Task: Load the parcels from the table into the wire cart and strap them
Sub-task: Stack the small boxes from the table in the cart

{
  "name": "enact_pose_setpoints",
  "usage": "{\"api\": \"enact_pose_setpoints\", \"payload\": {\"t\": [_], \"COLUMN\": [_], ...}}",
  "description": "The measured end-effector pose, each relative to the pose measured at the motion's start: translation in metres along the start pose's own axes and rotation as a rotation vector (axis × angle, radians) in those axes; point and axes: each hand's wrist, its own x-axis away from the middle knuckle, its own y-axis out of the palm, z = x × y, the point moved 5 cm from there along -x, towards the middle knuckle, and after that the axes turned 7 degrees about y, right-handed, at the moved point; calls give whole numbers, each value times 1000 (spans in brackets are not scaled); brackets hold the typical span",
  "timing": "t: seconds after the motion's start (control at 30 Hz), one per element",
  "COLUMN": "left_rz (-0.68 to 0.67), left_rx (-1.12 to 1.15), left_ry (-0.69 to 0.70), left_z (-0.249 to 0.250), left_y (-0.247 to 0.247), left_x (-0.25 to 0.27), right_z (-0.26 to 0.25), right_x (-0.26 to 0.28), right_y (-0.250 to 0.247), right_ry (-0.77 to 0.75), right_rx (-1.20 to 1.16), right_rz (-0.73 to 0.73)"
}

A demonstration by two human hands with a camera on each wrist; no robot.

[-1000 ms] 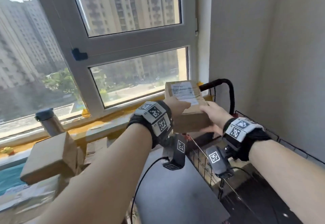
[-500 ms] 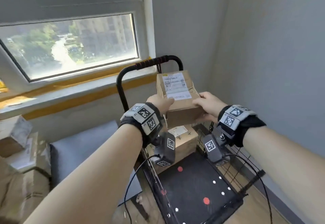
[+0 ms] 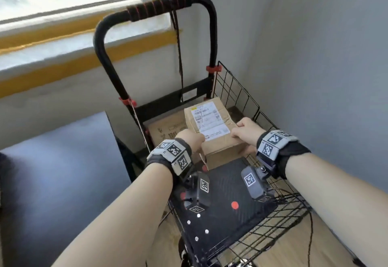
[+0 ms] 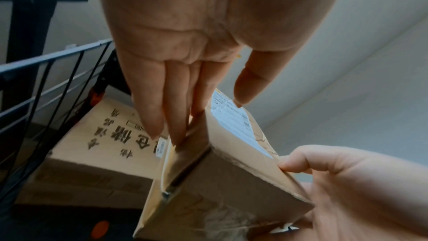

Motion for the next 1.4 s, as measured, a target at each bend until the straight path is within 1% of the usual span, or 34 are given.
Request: {"api": "enact_pose_setpoints", "payload": {"t": [0.1, 0.17, 0.27, 0.4, 0.47, 0.6, 0.67, 0.73, 0.8, 0.93, 1.03, 1.13, 1.2, 1.23, 1.3, 1.33, 1.4], "left_rz": [-76, -90, -130, -167, -186, -225, -230, -229, -243, -246, -242, -303, -319, -313, -315, -333, -369], "left_rx": [66, 55, 77, 56, 77, 123, 148, 157, 172, 202, 301, 380, 390, 399, 426, 427, 401], "left_ry": [-76, -178, -286, -391, -424, -487, -481, -477, -477, -501, -553, -564, -563, -560, -557, -570, -597], "left_z": [-20, -38, -62, -85, -96, -116, -126, -140, -151, -169, -177, -176, -174, -175, -175, -175, -173], "left_y": [25, 39, 66, 104, 125, 167, 187, 206, 222, 254, 279, 297, 299, 298, 295, 294, 291], "left_x": [-23, -40, -69, -103, -120, -150, -173, -195, -216, -245, -256, -260, -261, -262, -266, -266, -267], "right_z": [18, 32, 54, 86, 103, 136, 152, 174, 191, 221, 240, 254, 261, 262, 263, 261, 257], "right_x": [-35, -57, -92, -145, -171, -217, -242, -269, -290, -319, -334, -341, -341, -341, -340, -340, -337], "right_y": [17, 29, 47, 63, 69, 76, 83, 94, 100, 108, 112, 106, 101, 101, 105, 104, 98], "right_ry": [54, 92, 150, 208, 260, 337, 346, 352, 356, 410, 457, 507, 531, 550, 519, 504, 468], "right_rx": [64, 103, 199, 299, 296, 266, 247, 227, 191, 162, 28, -38, 21, 49, 206, 289, 390], "right_rz": [-45, -88, -166, -225, -244, -253, -238, -200, -125, -24, 40, 63, 12, -54, -198, -232, -245]}}
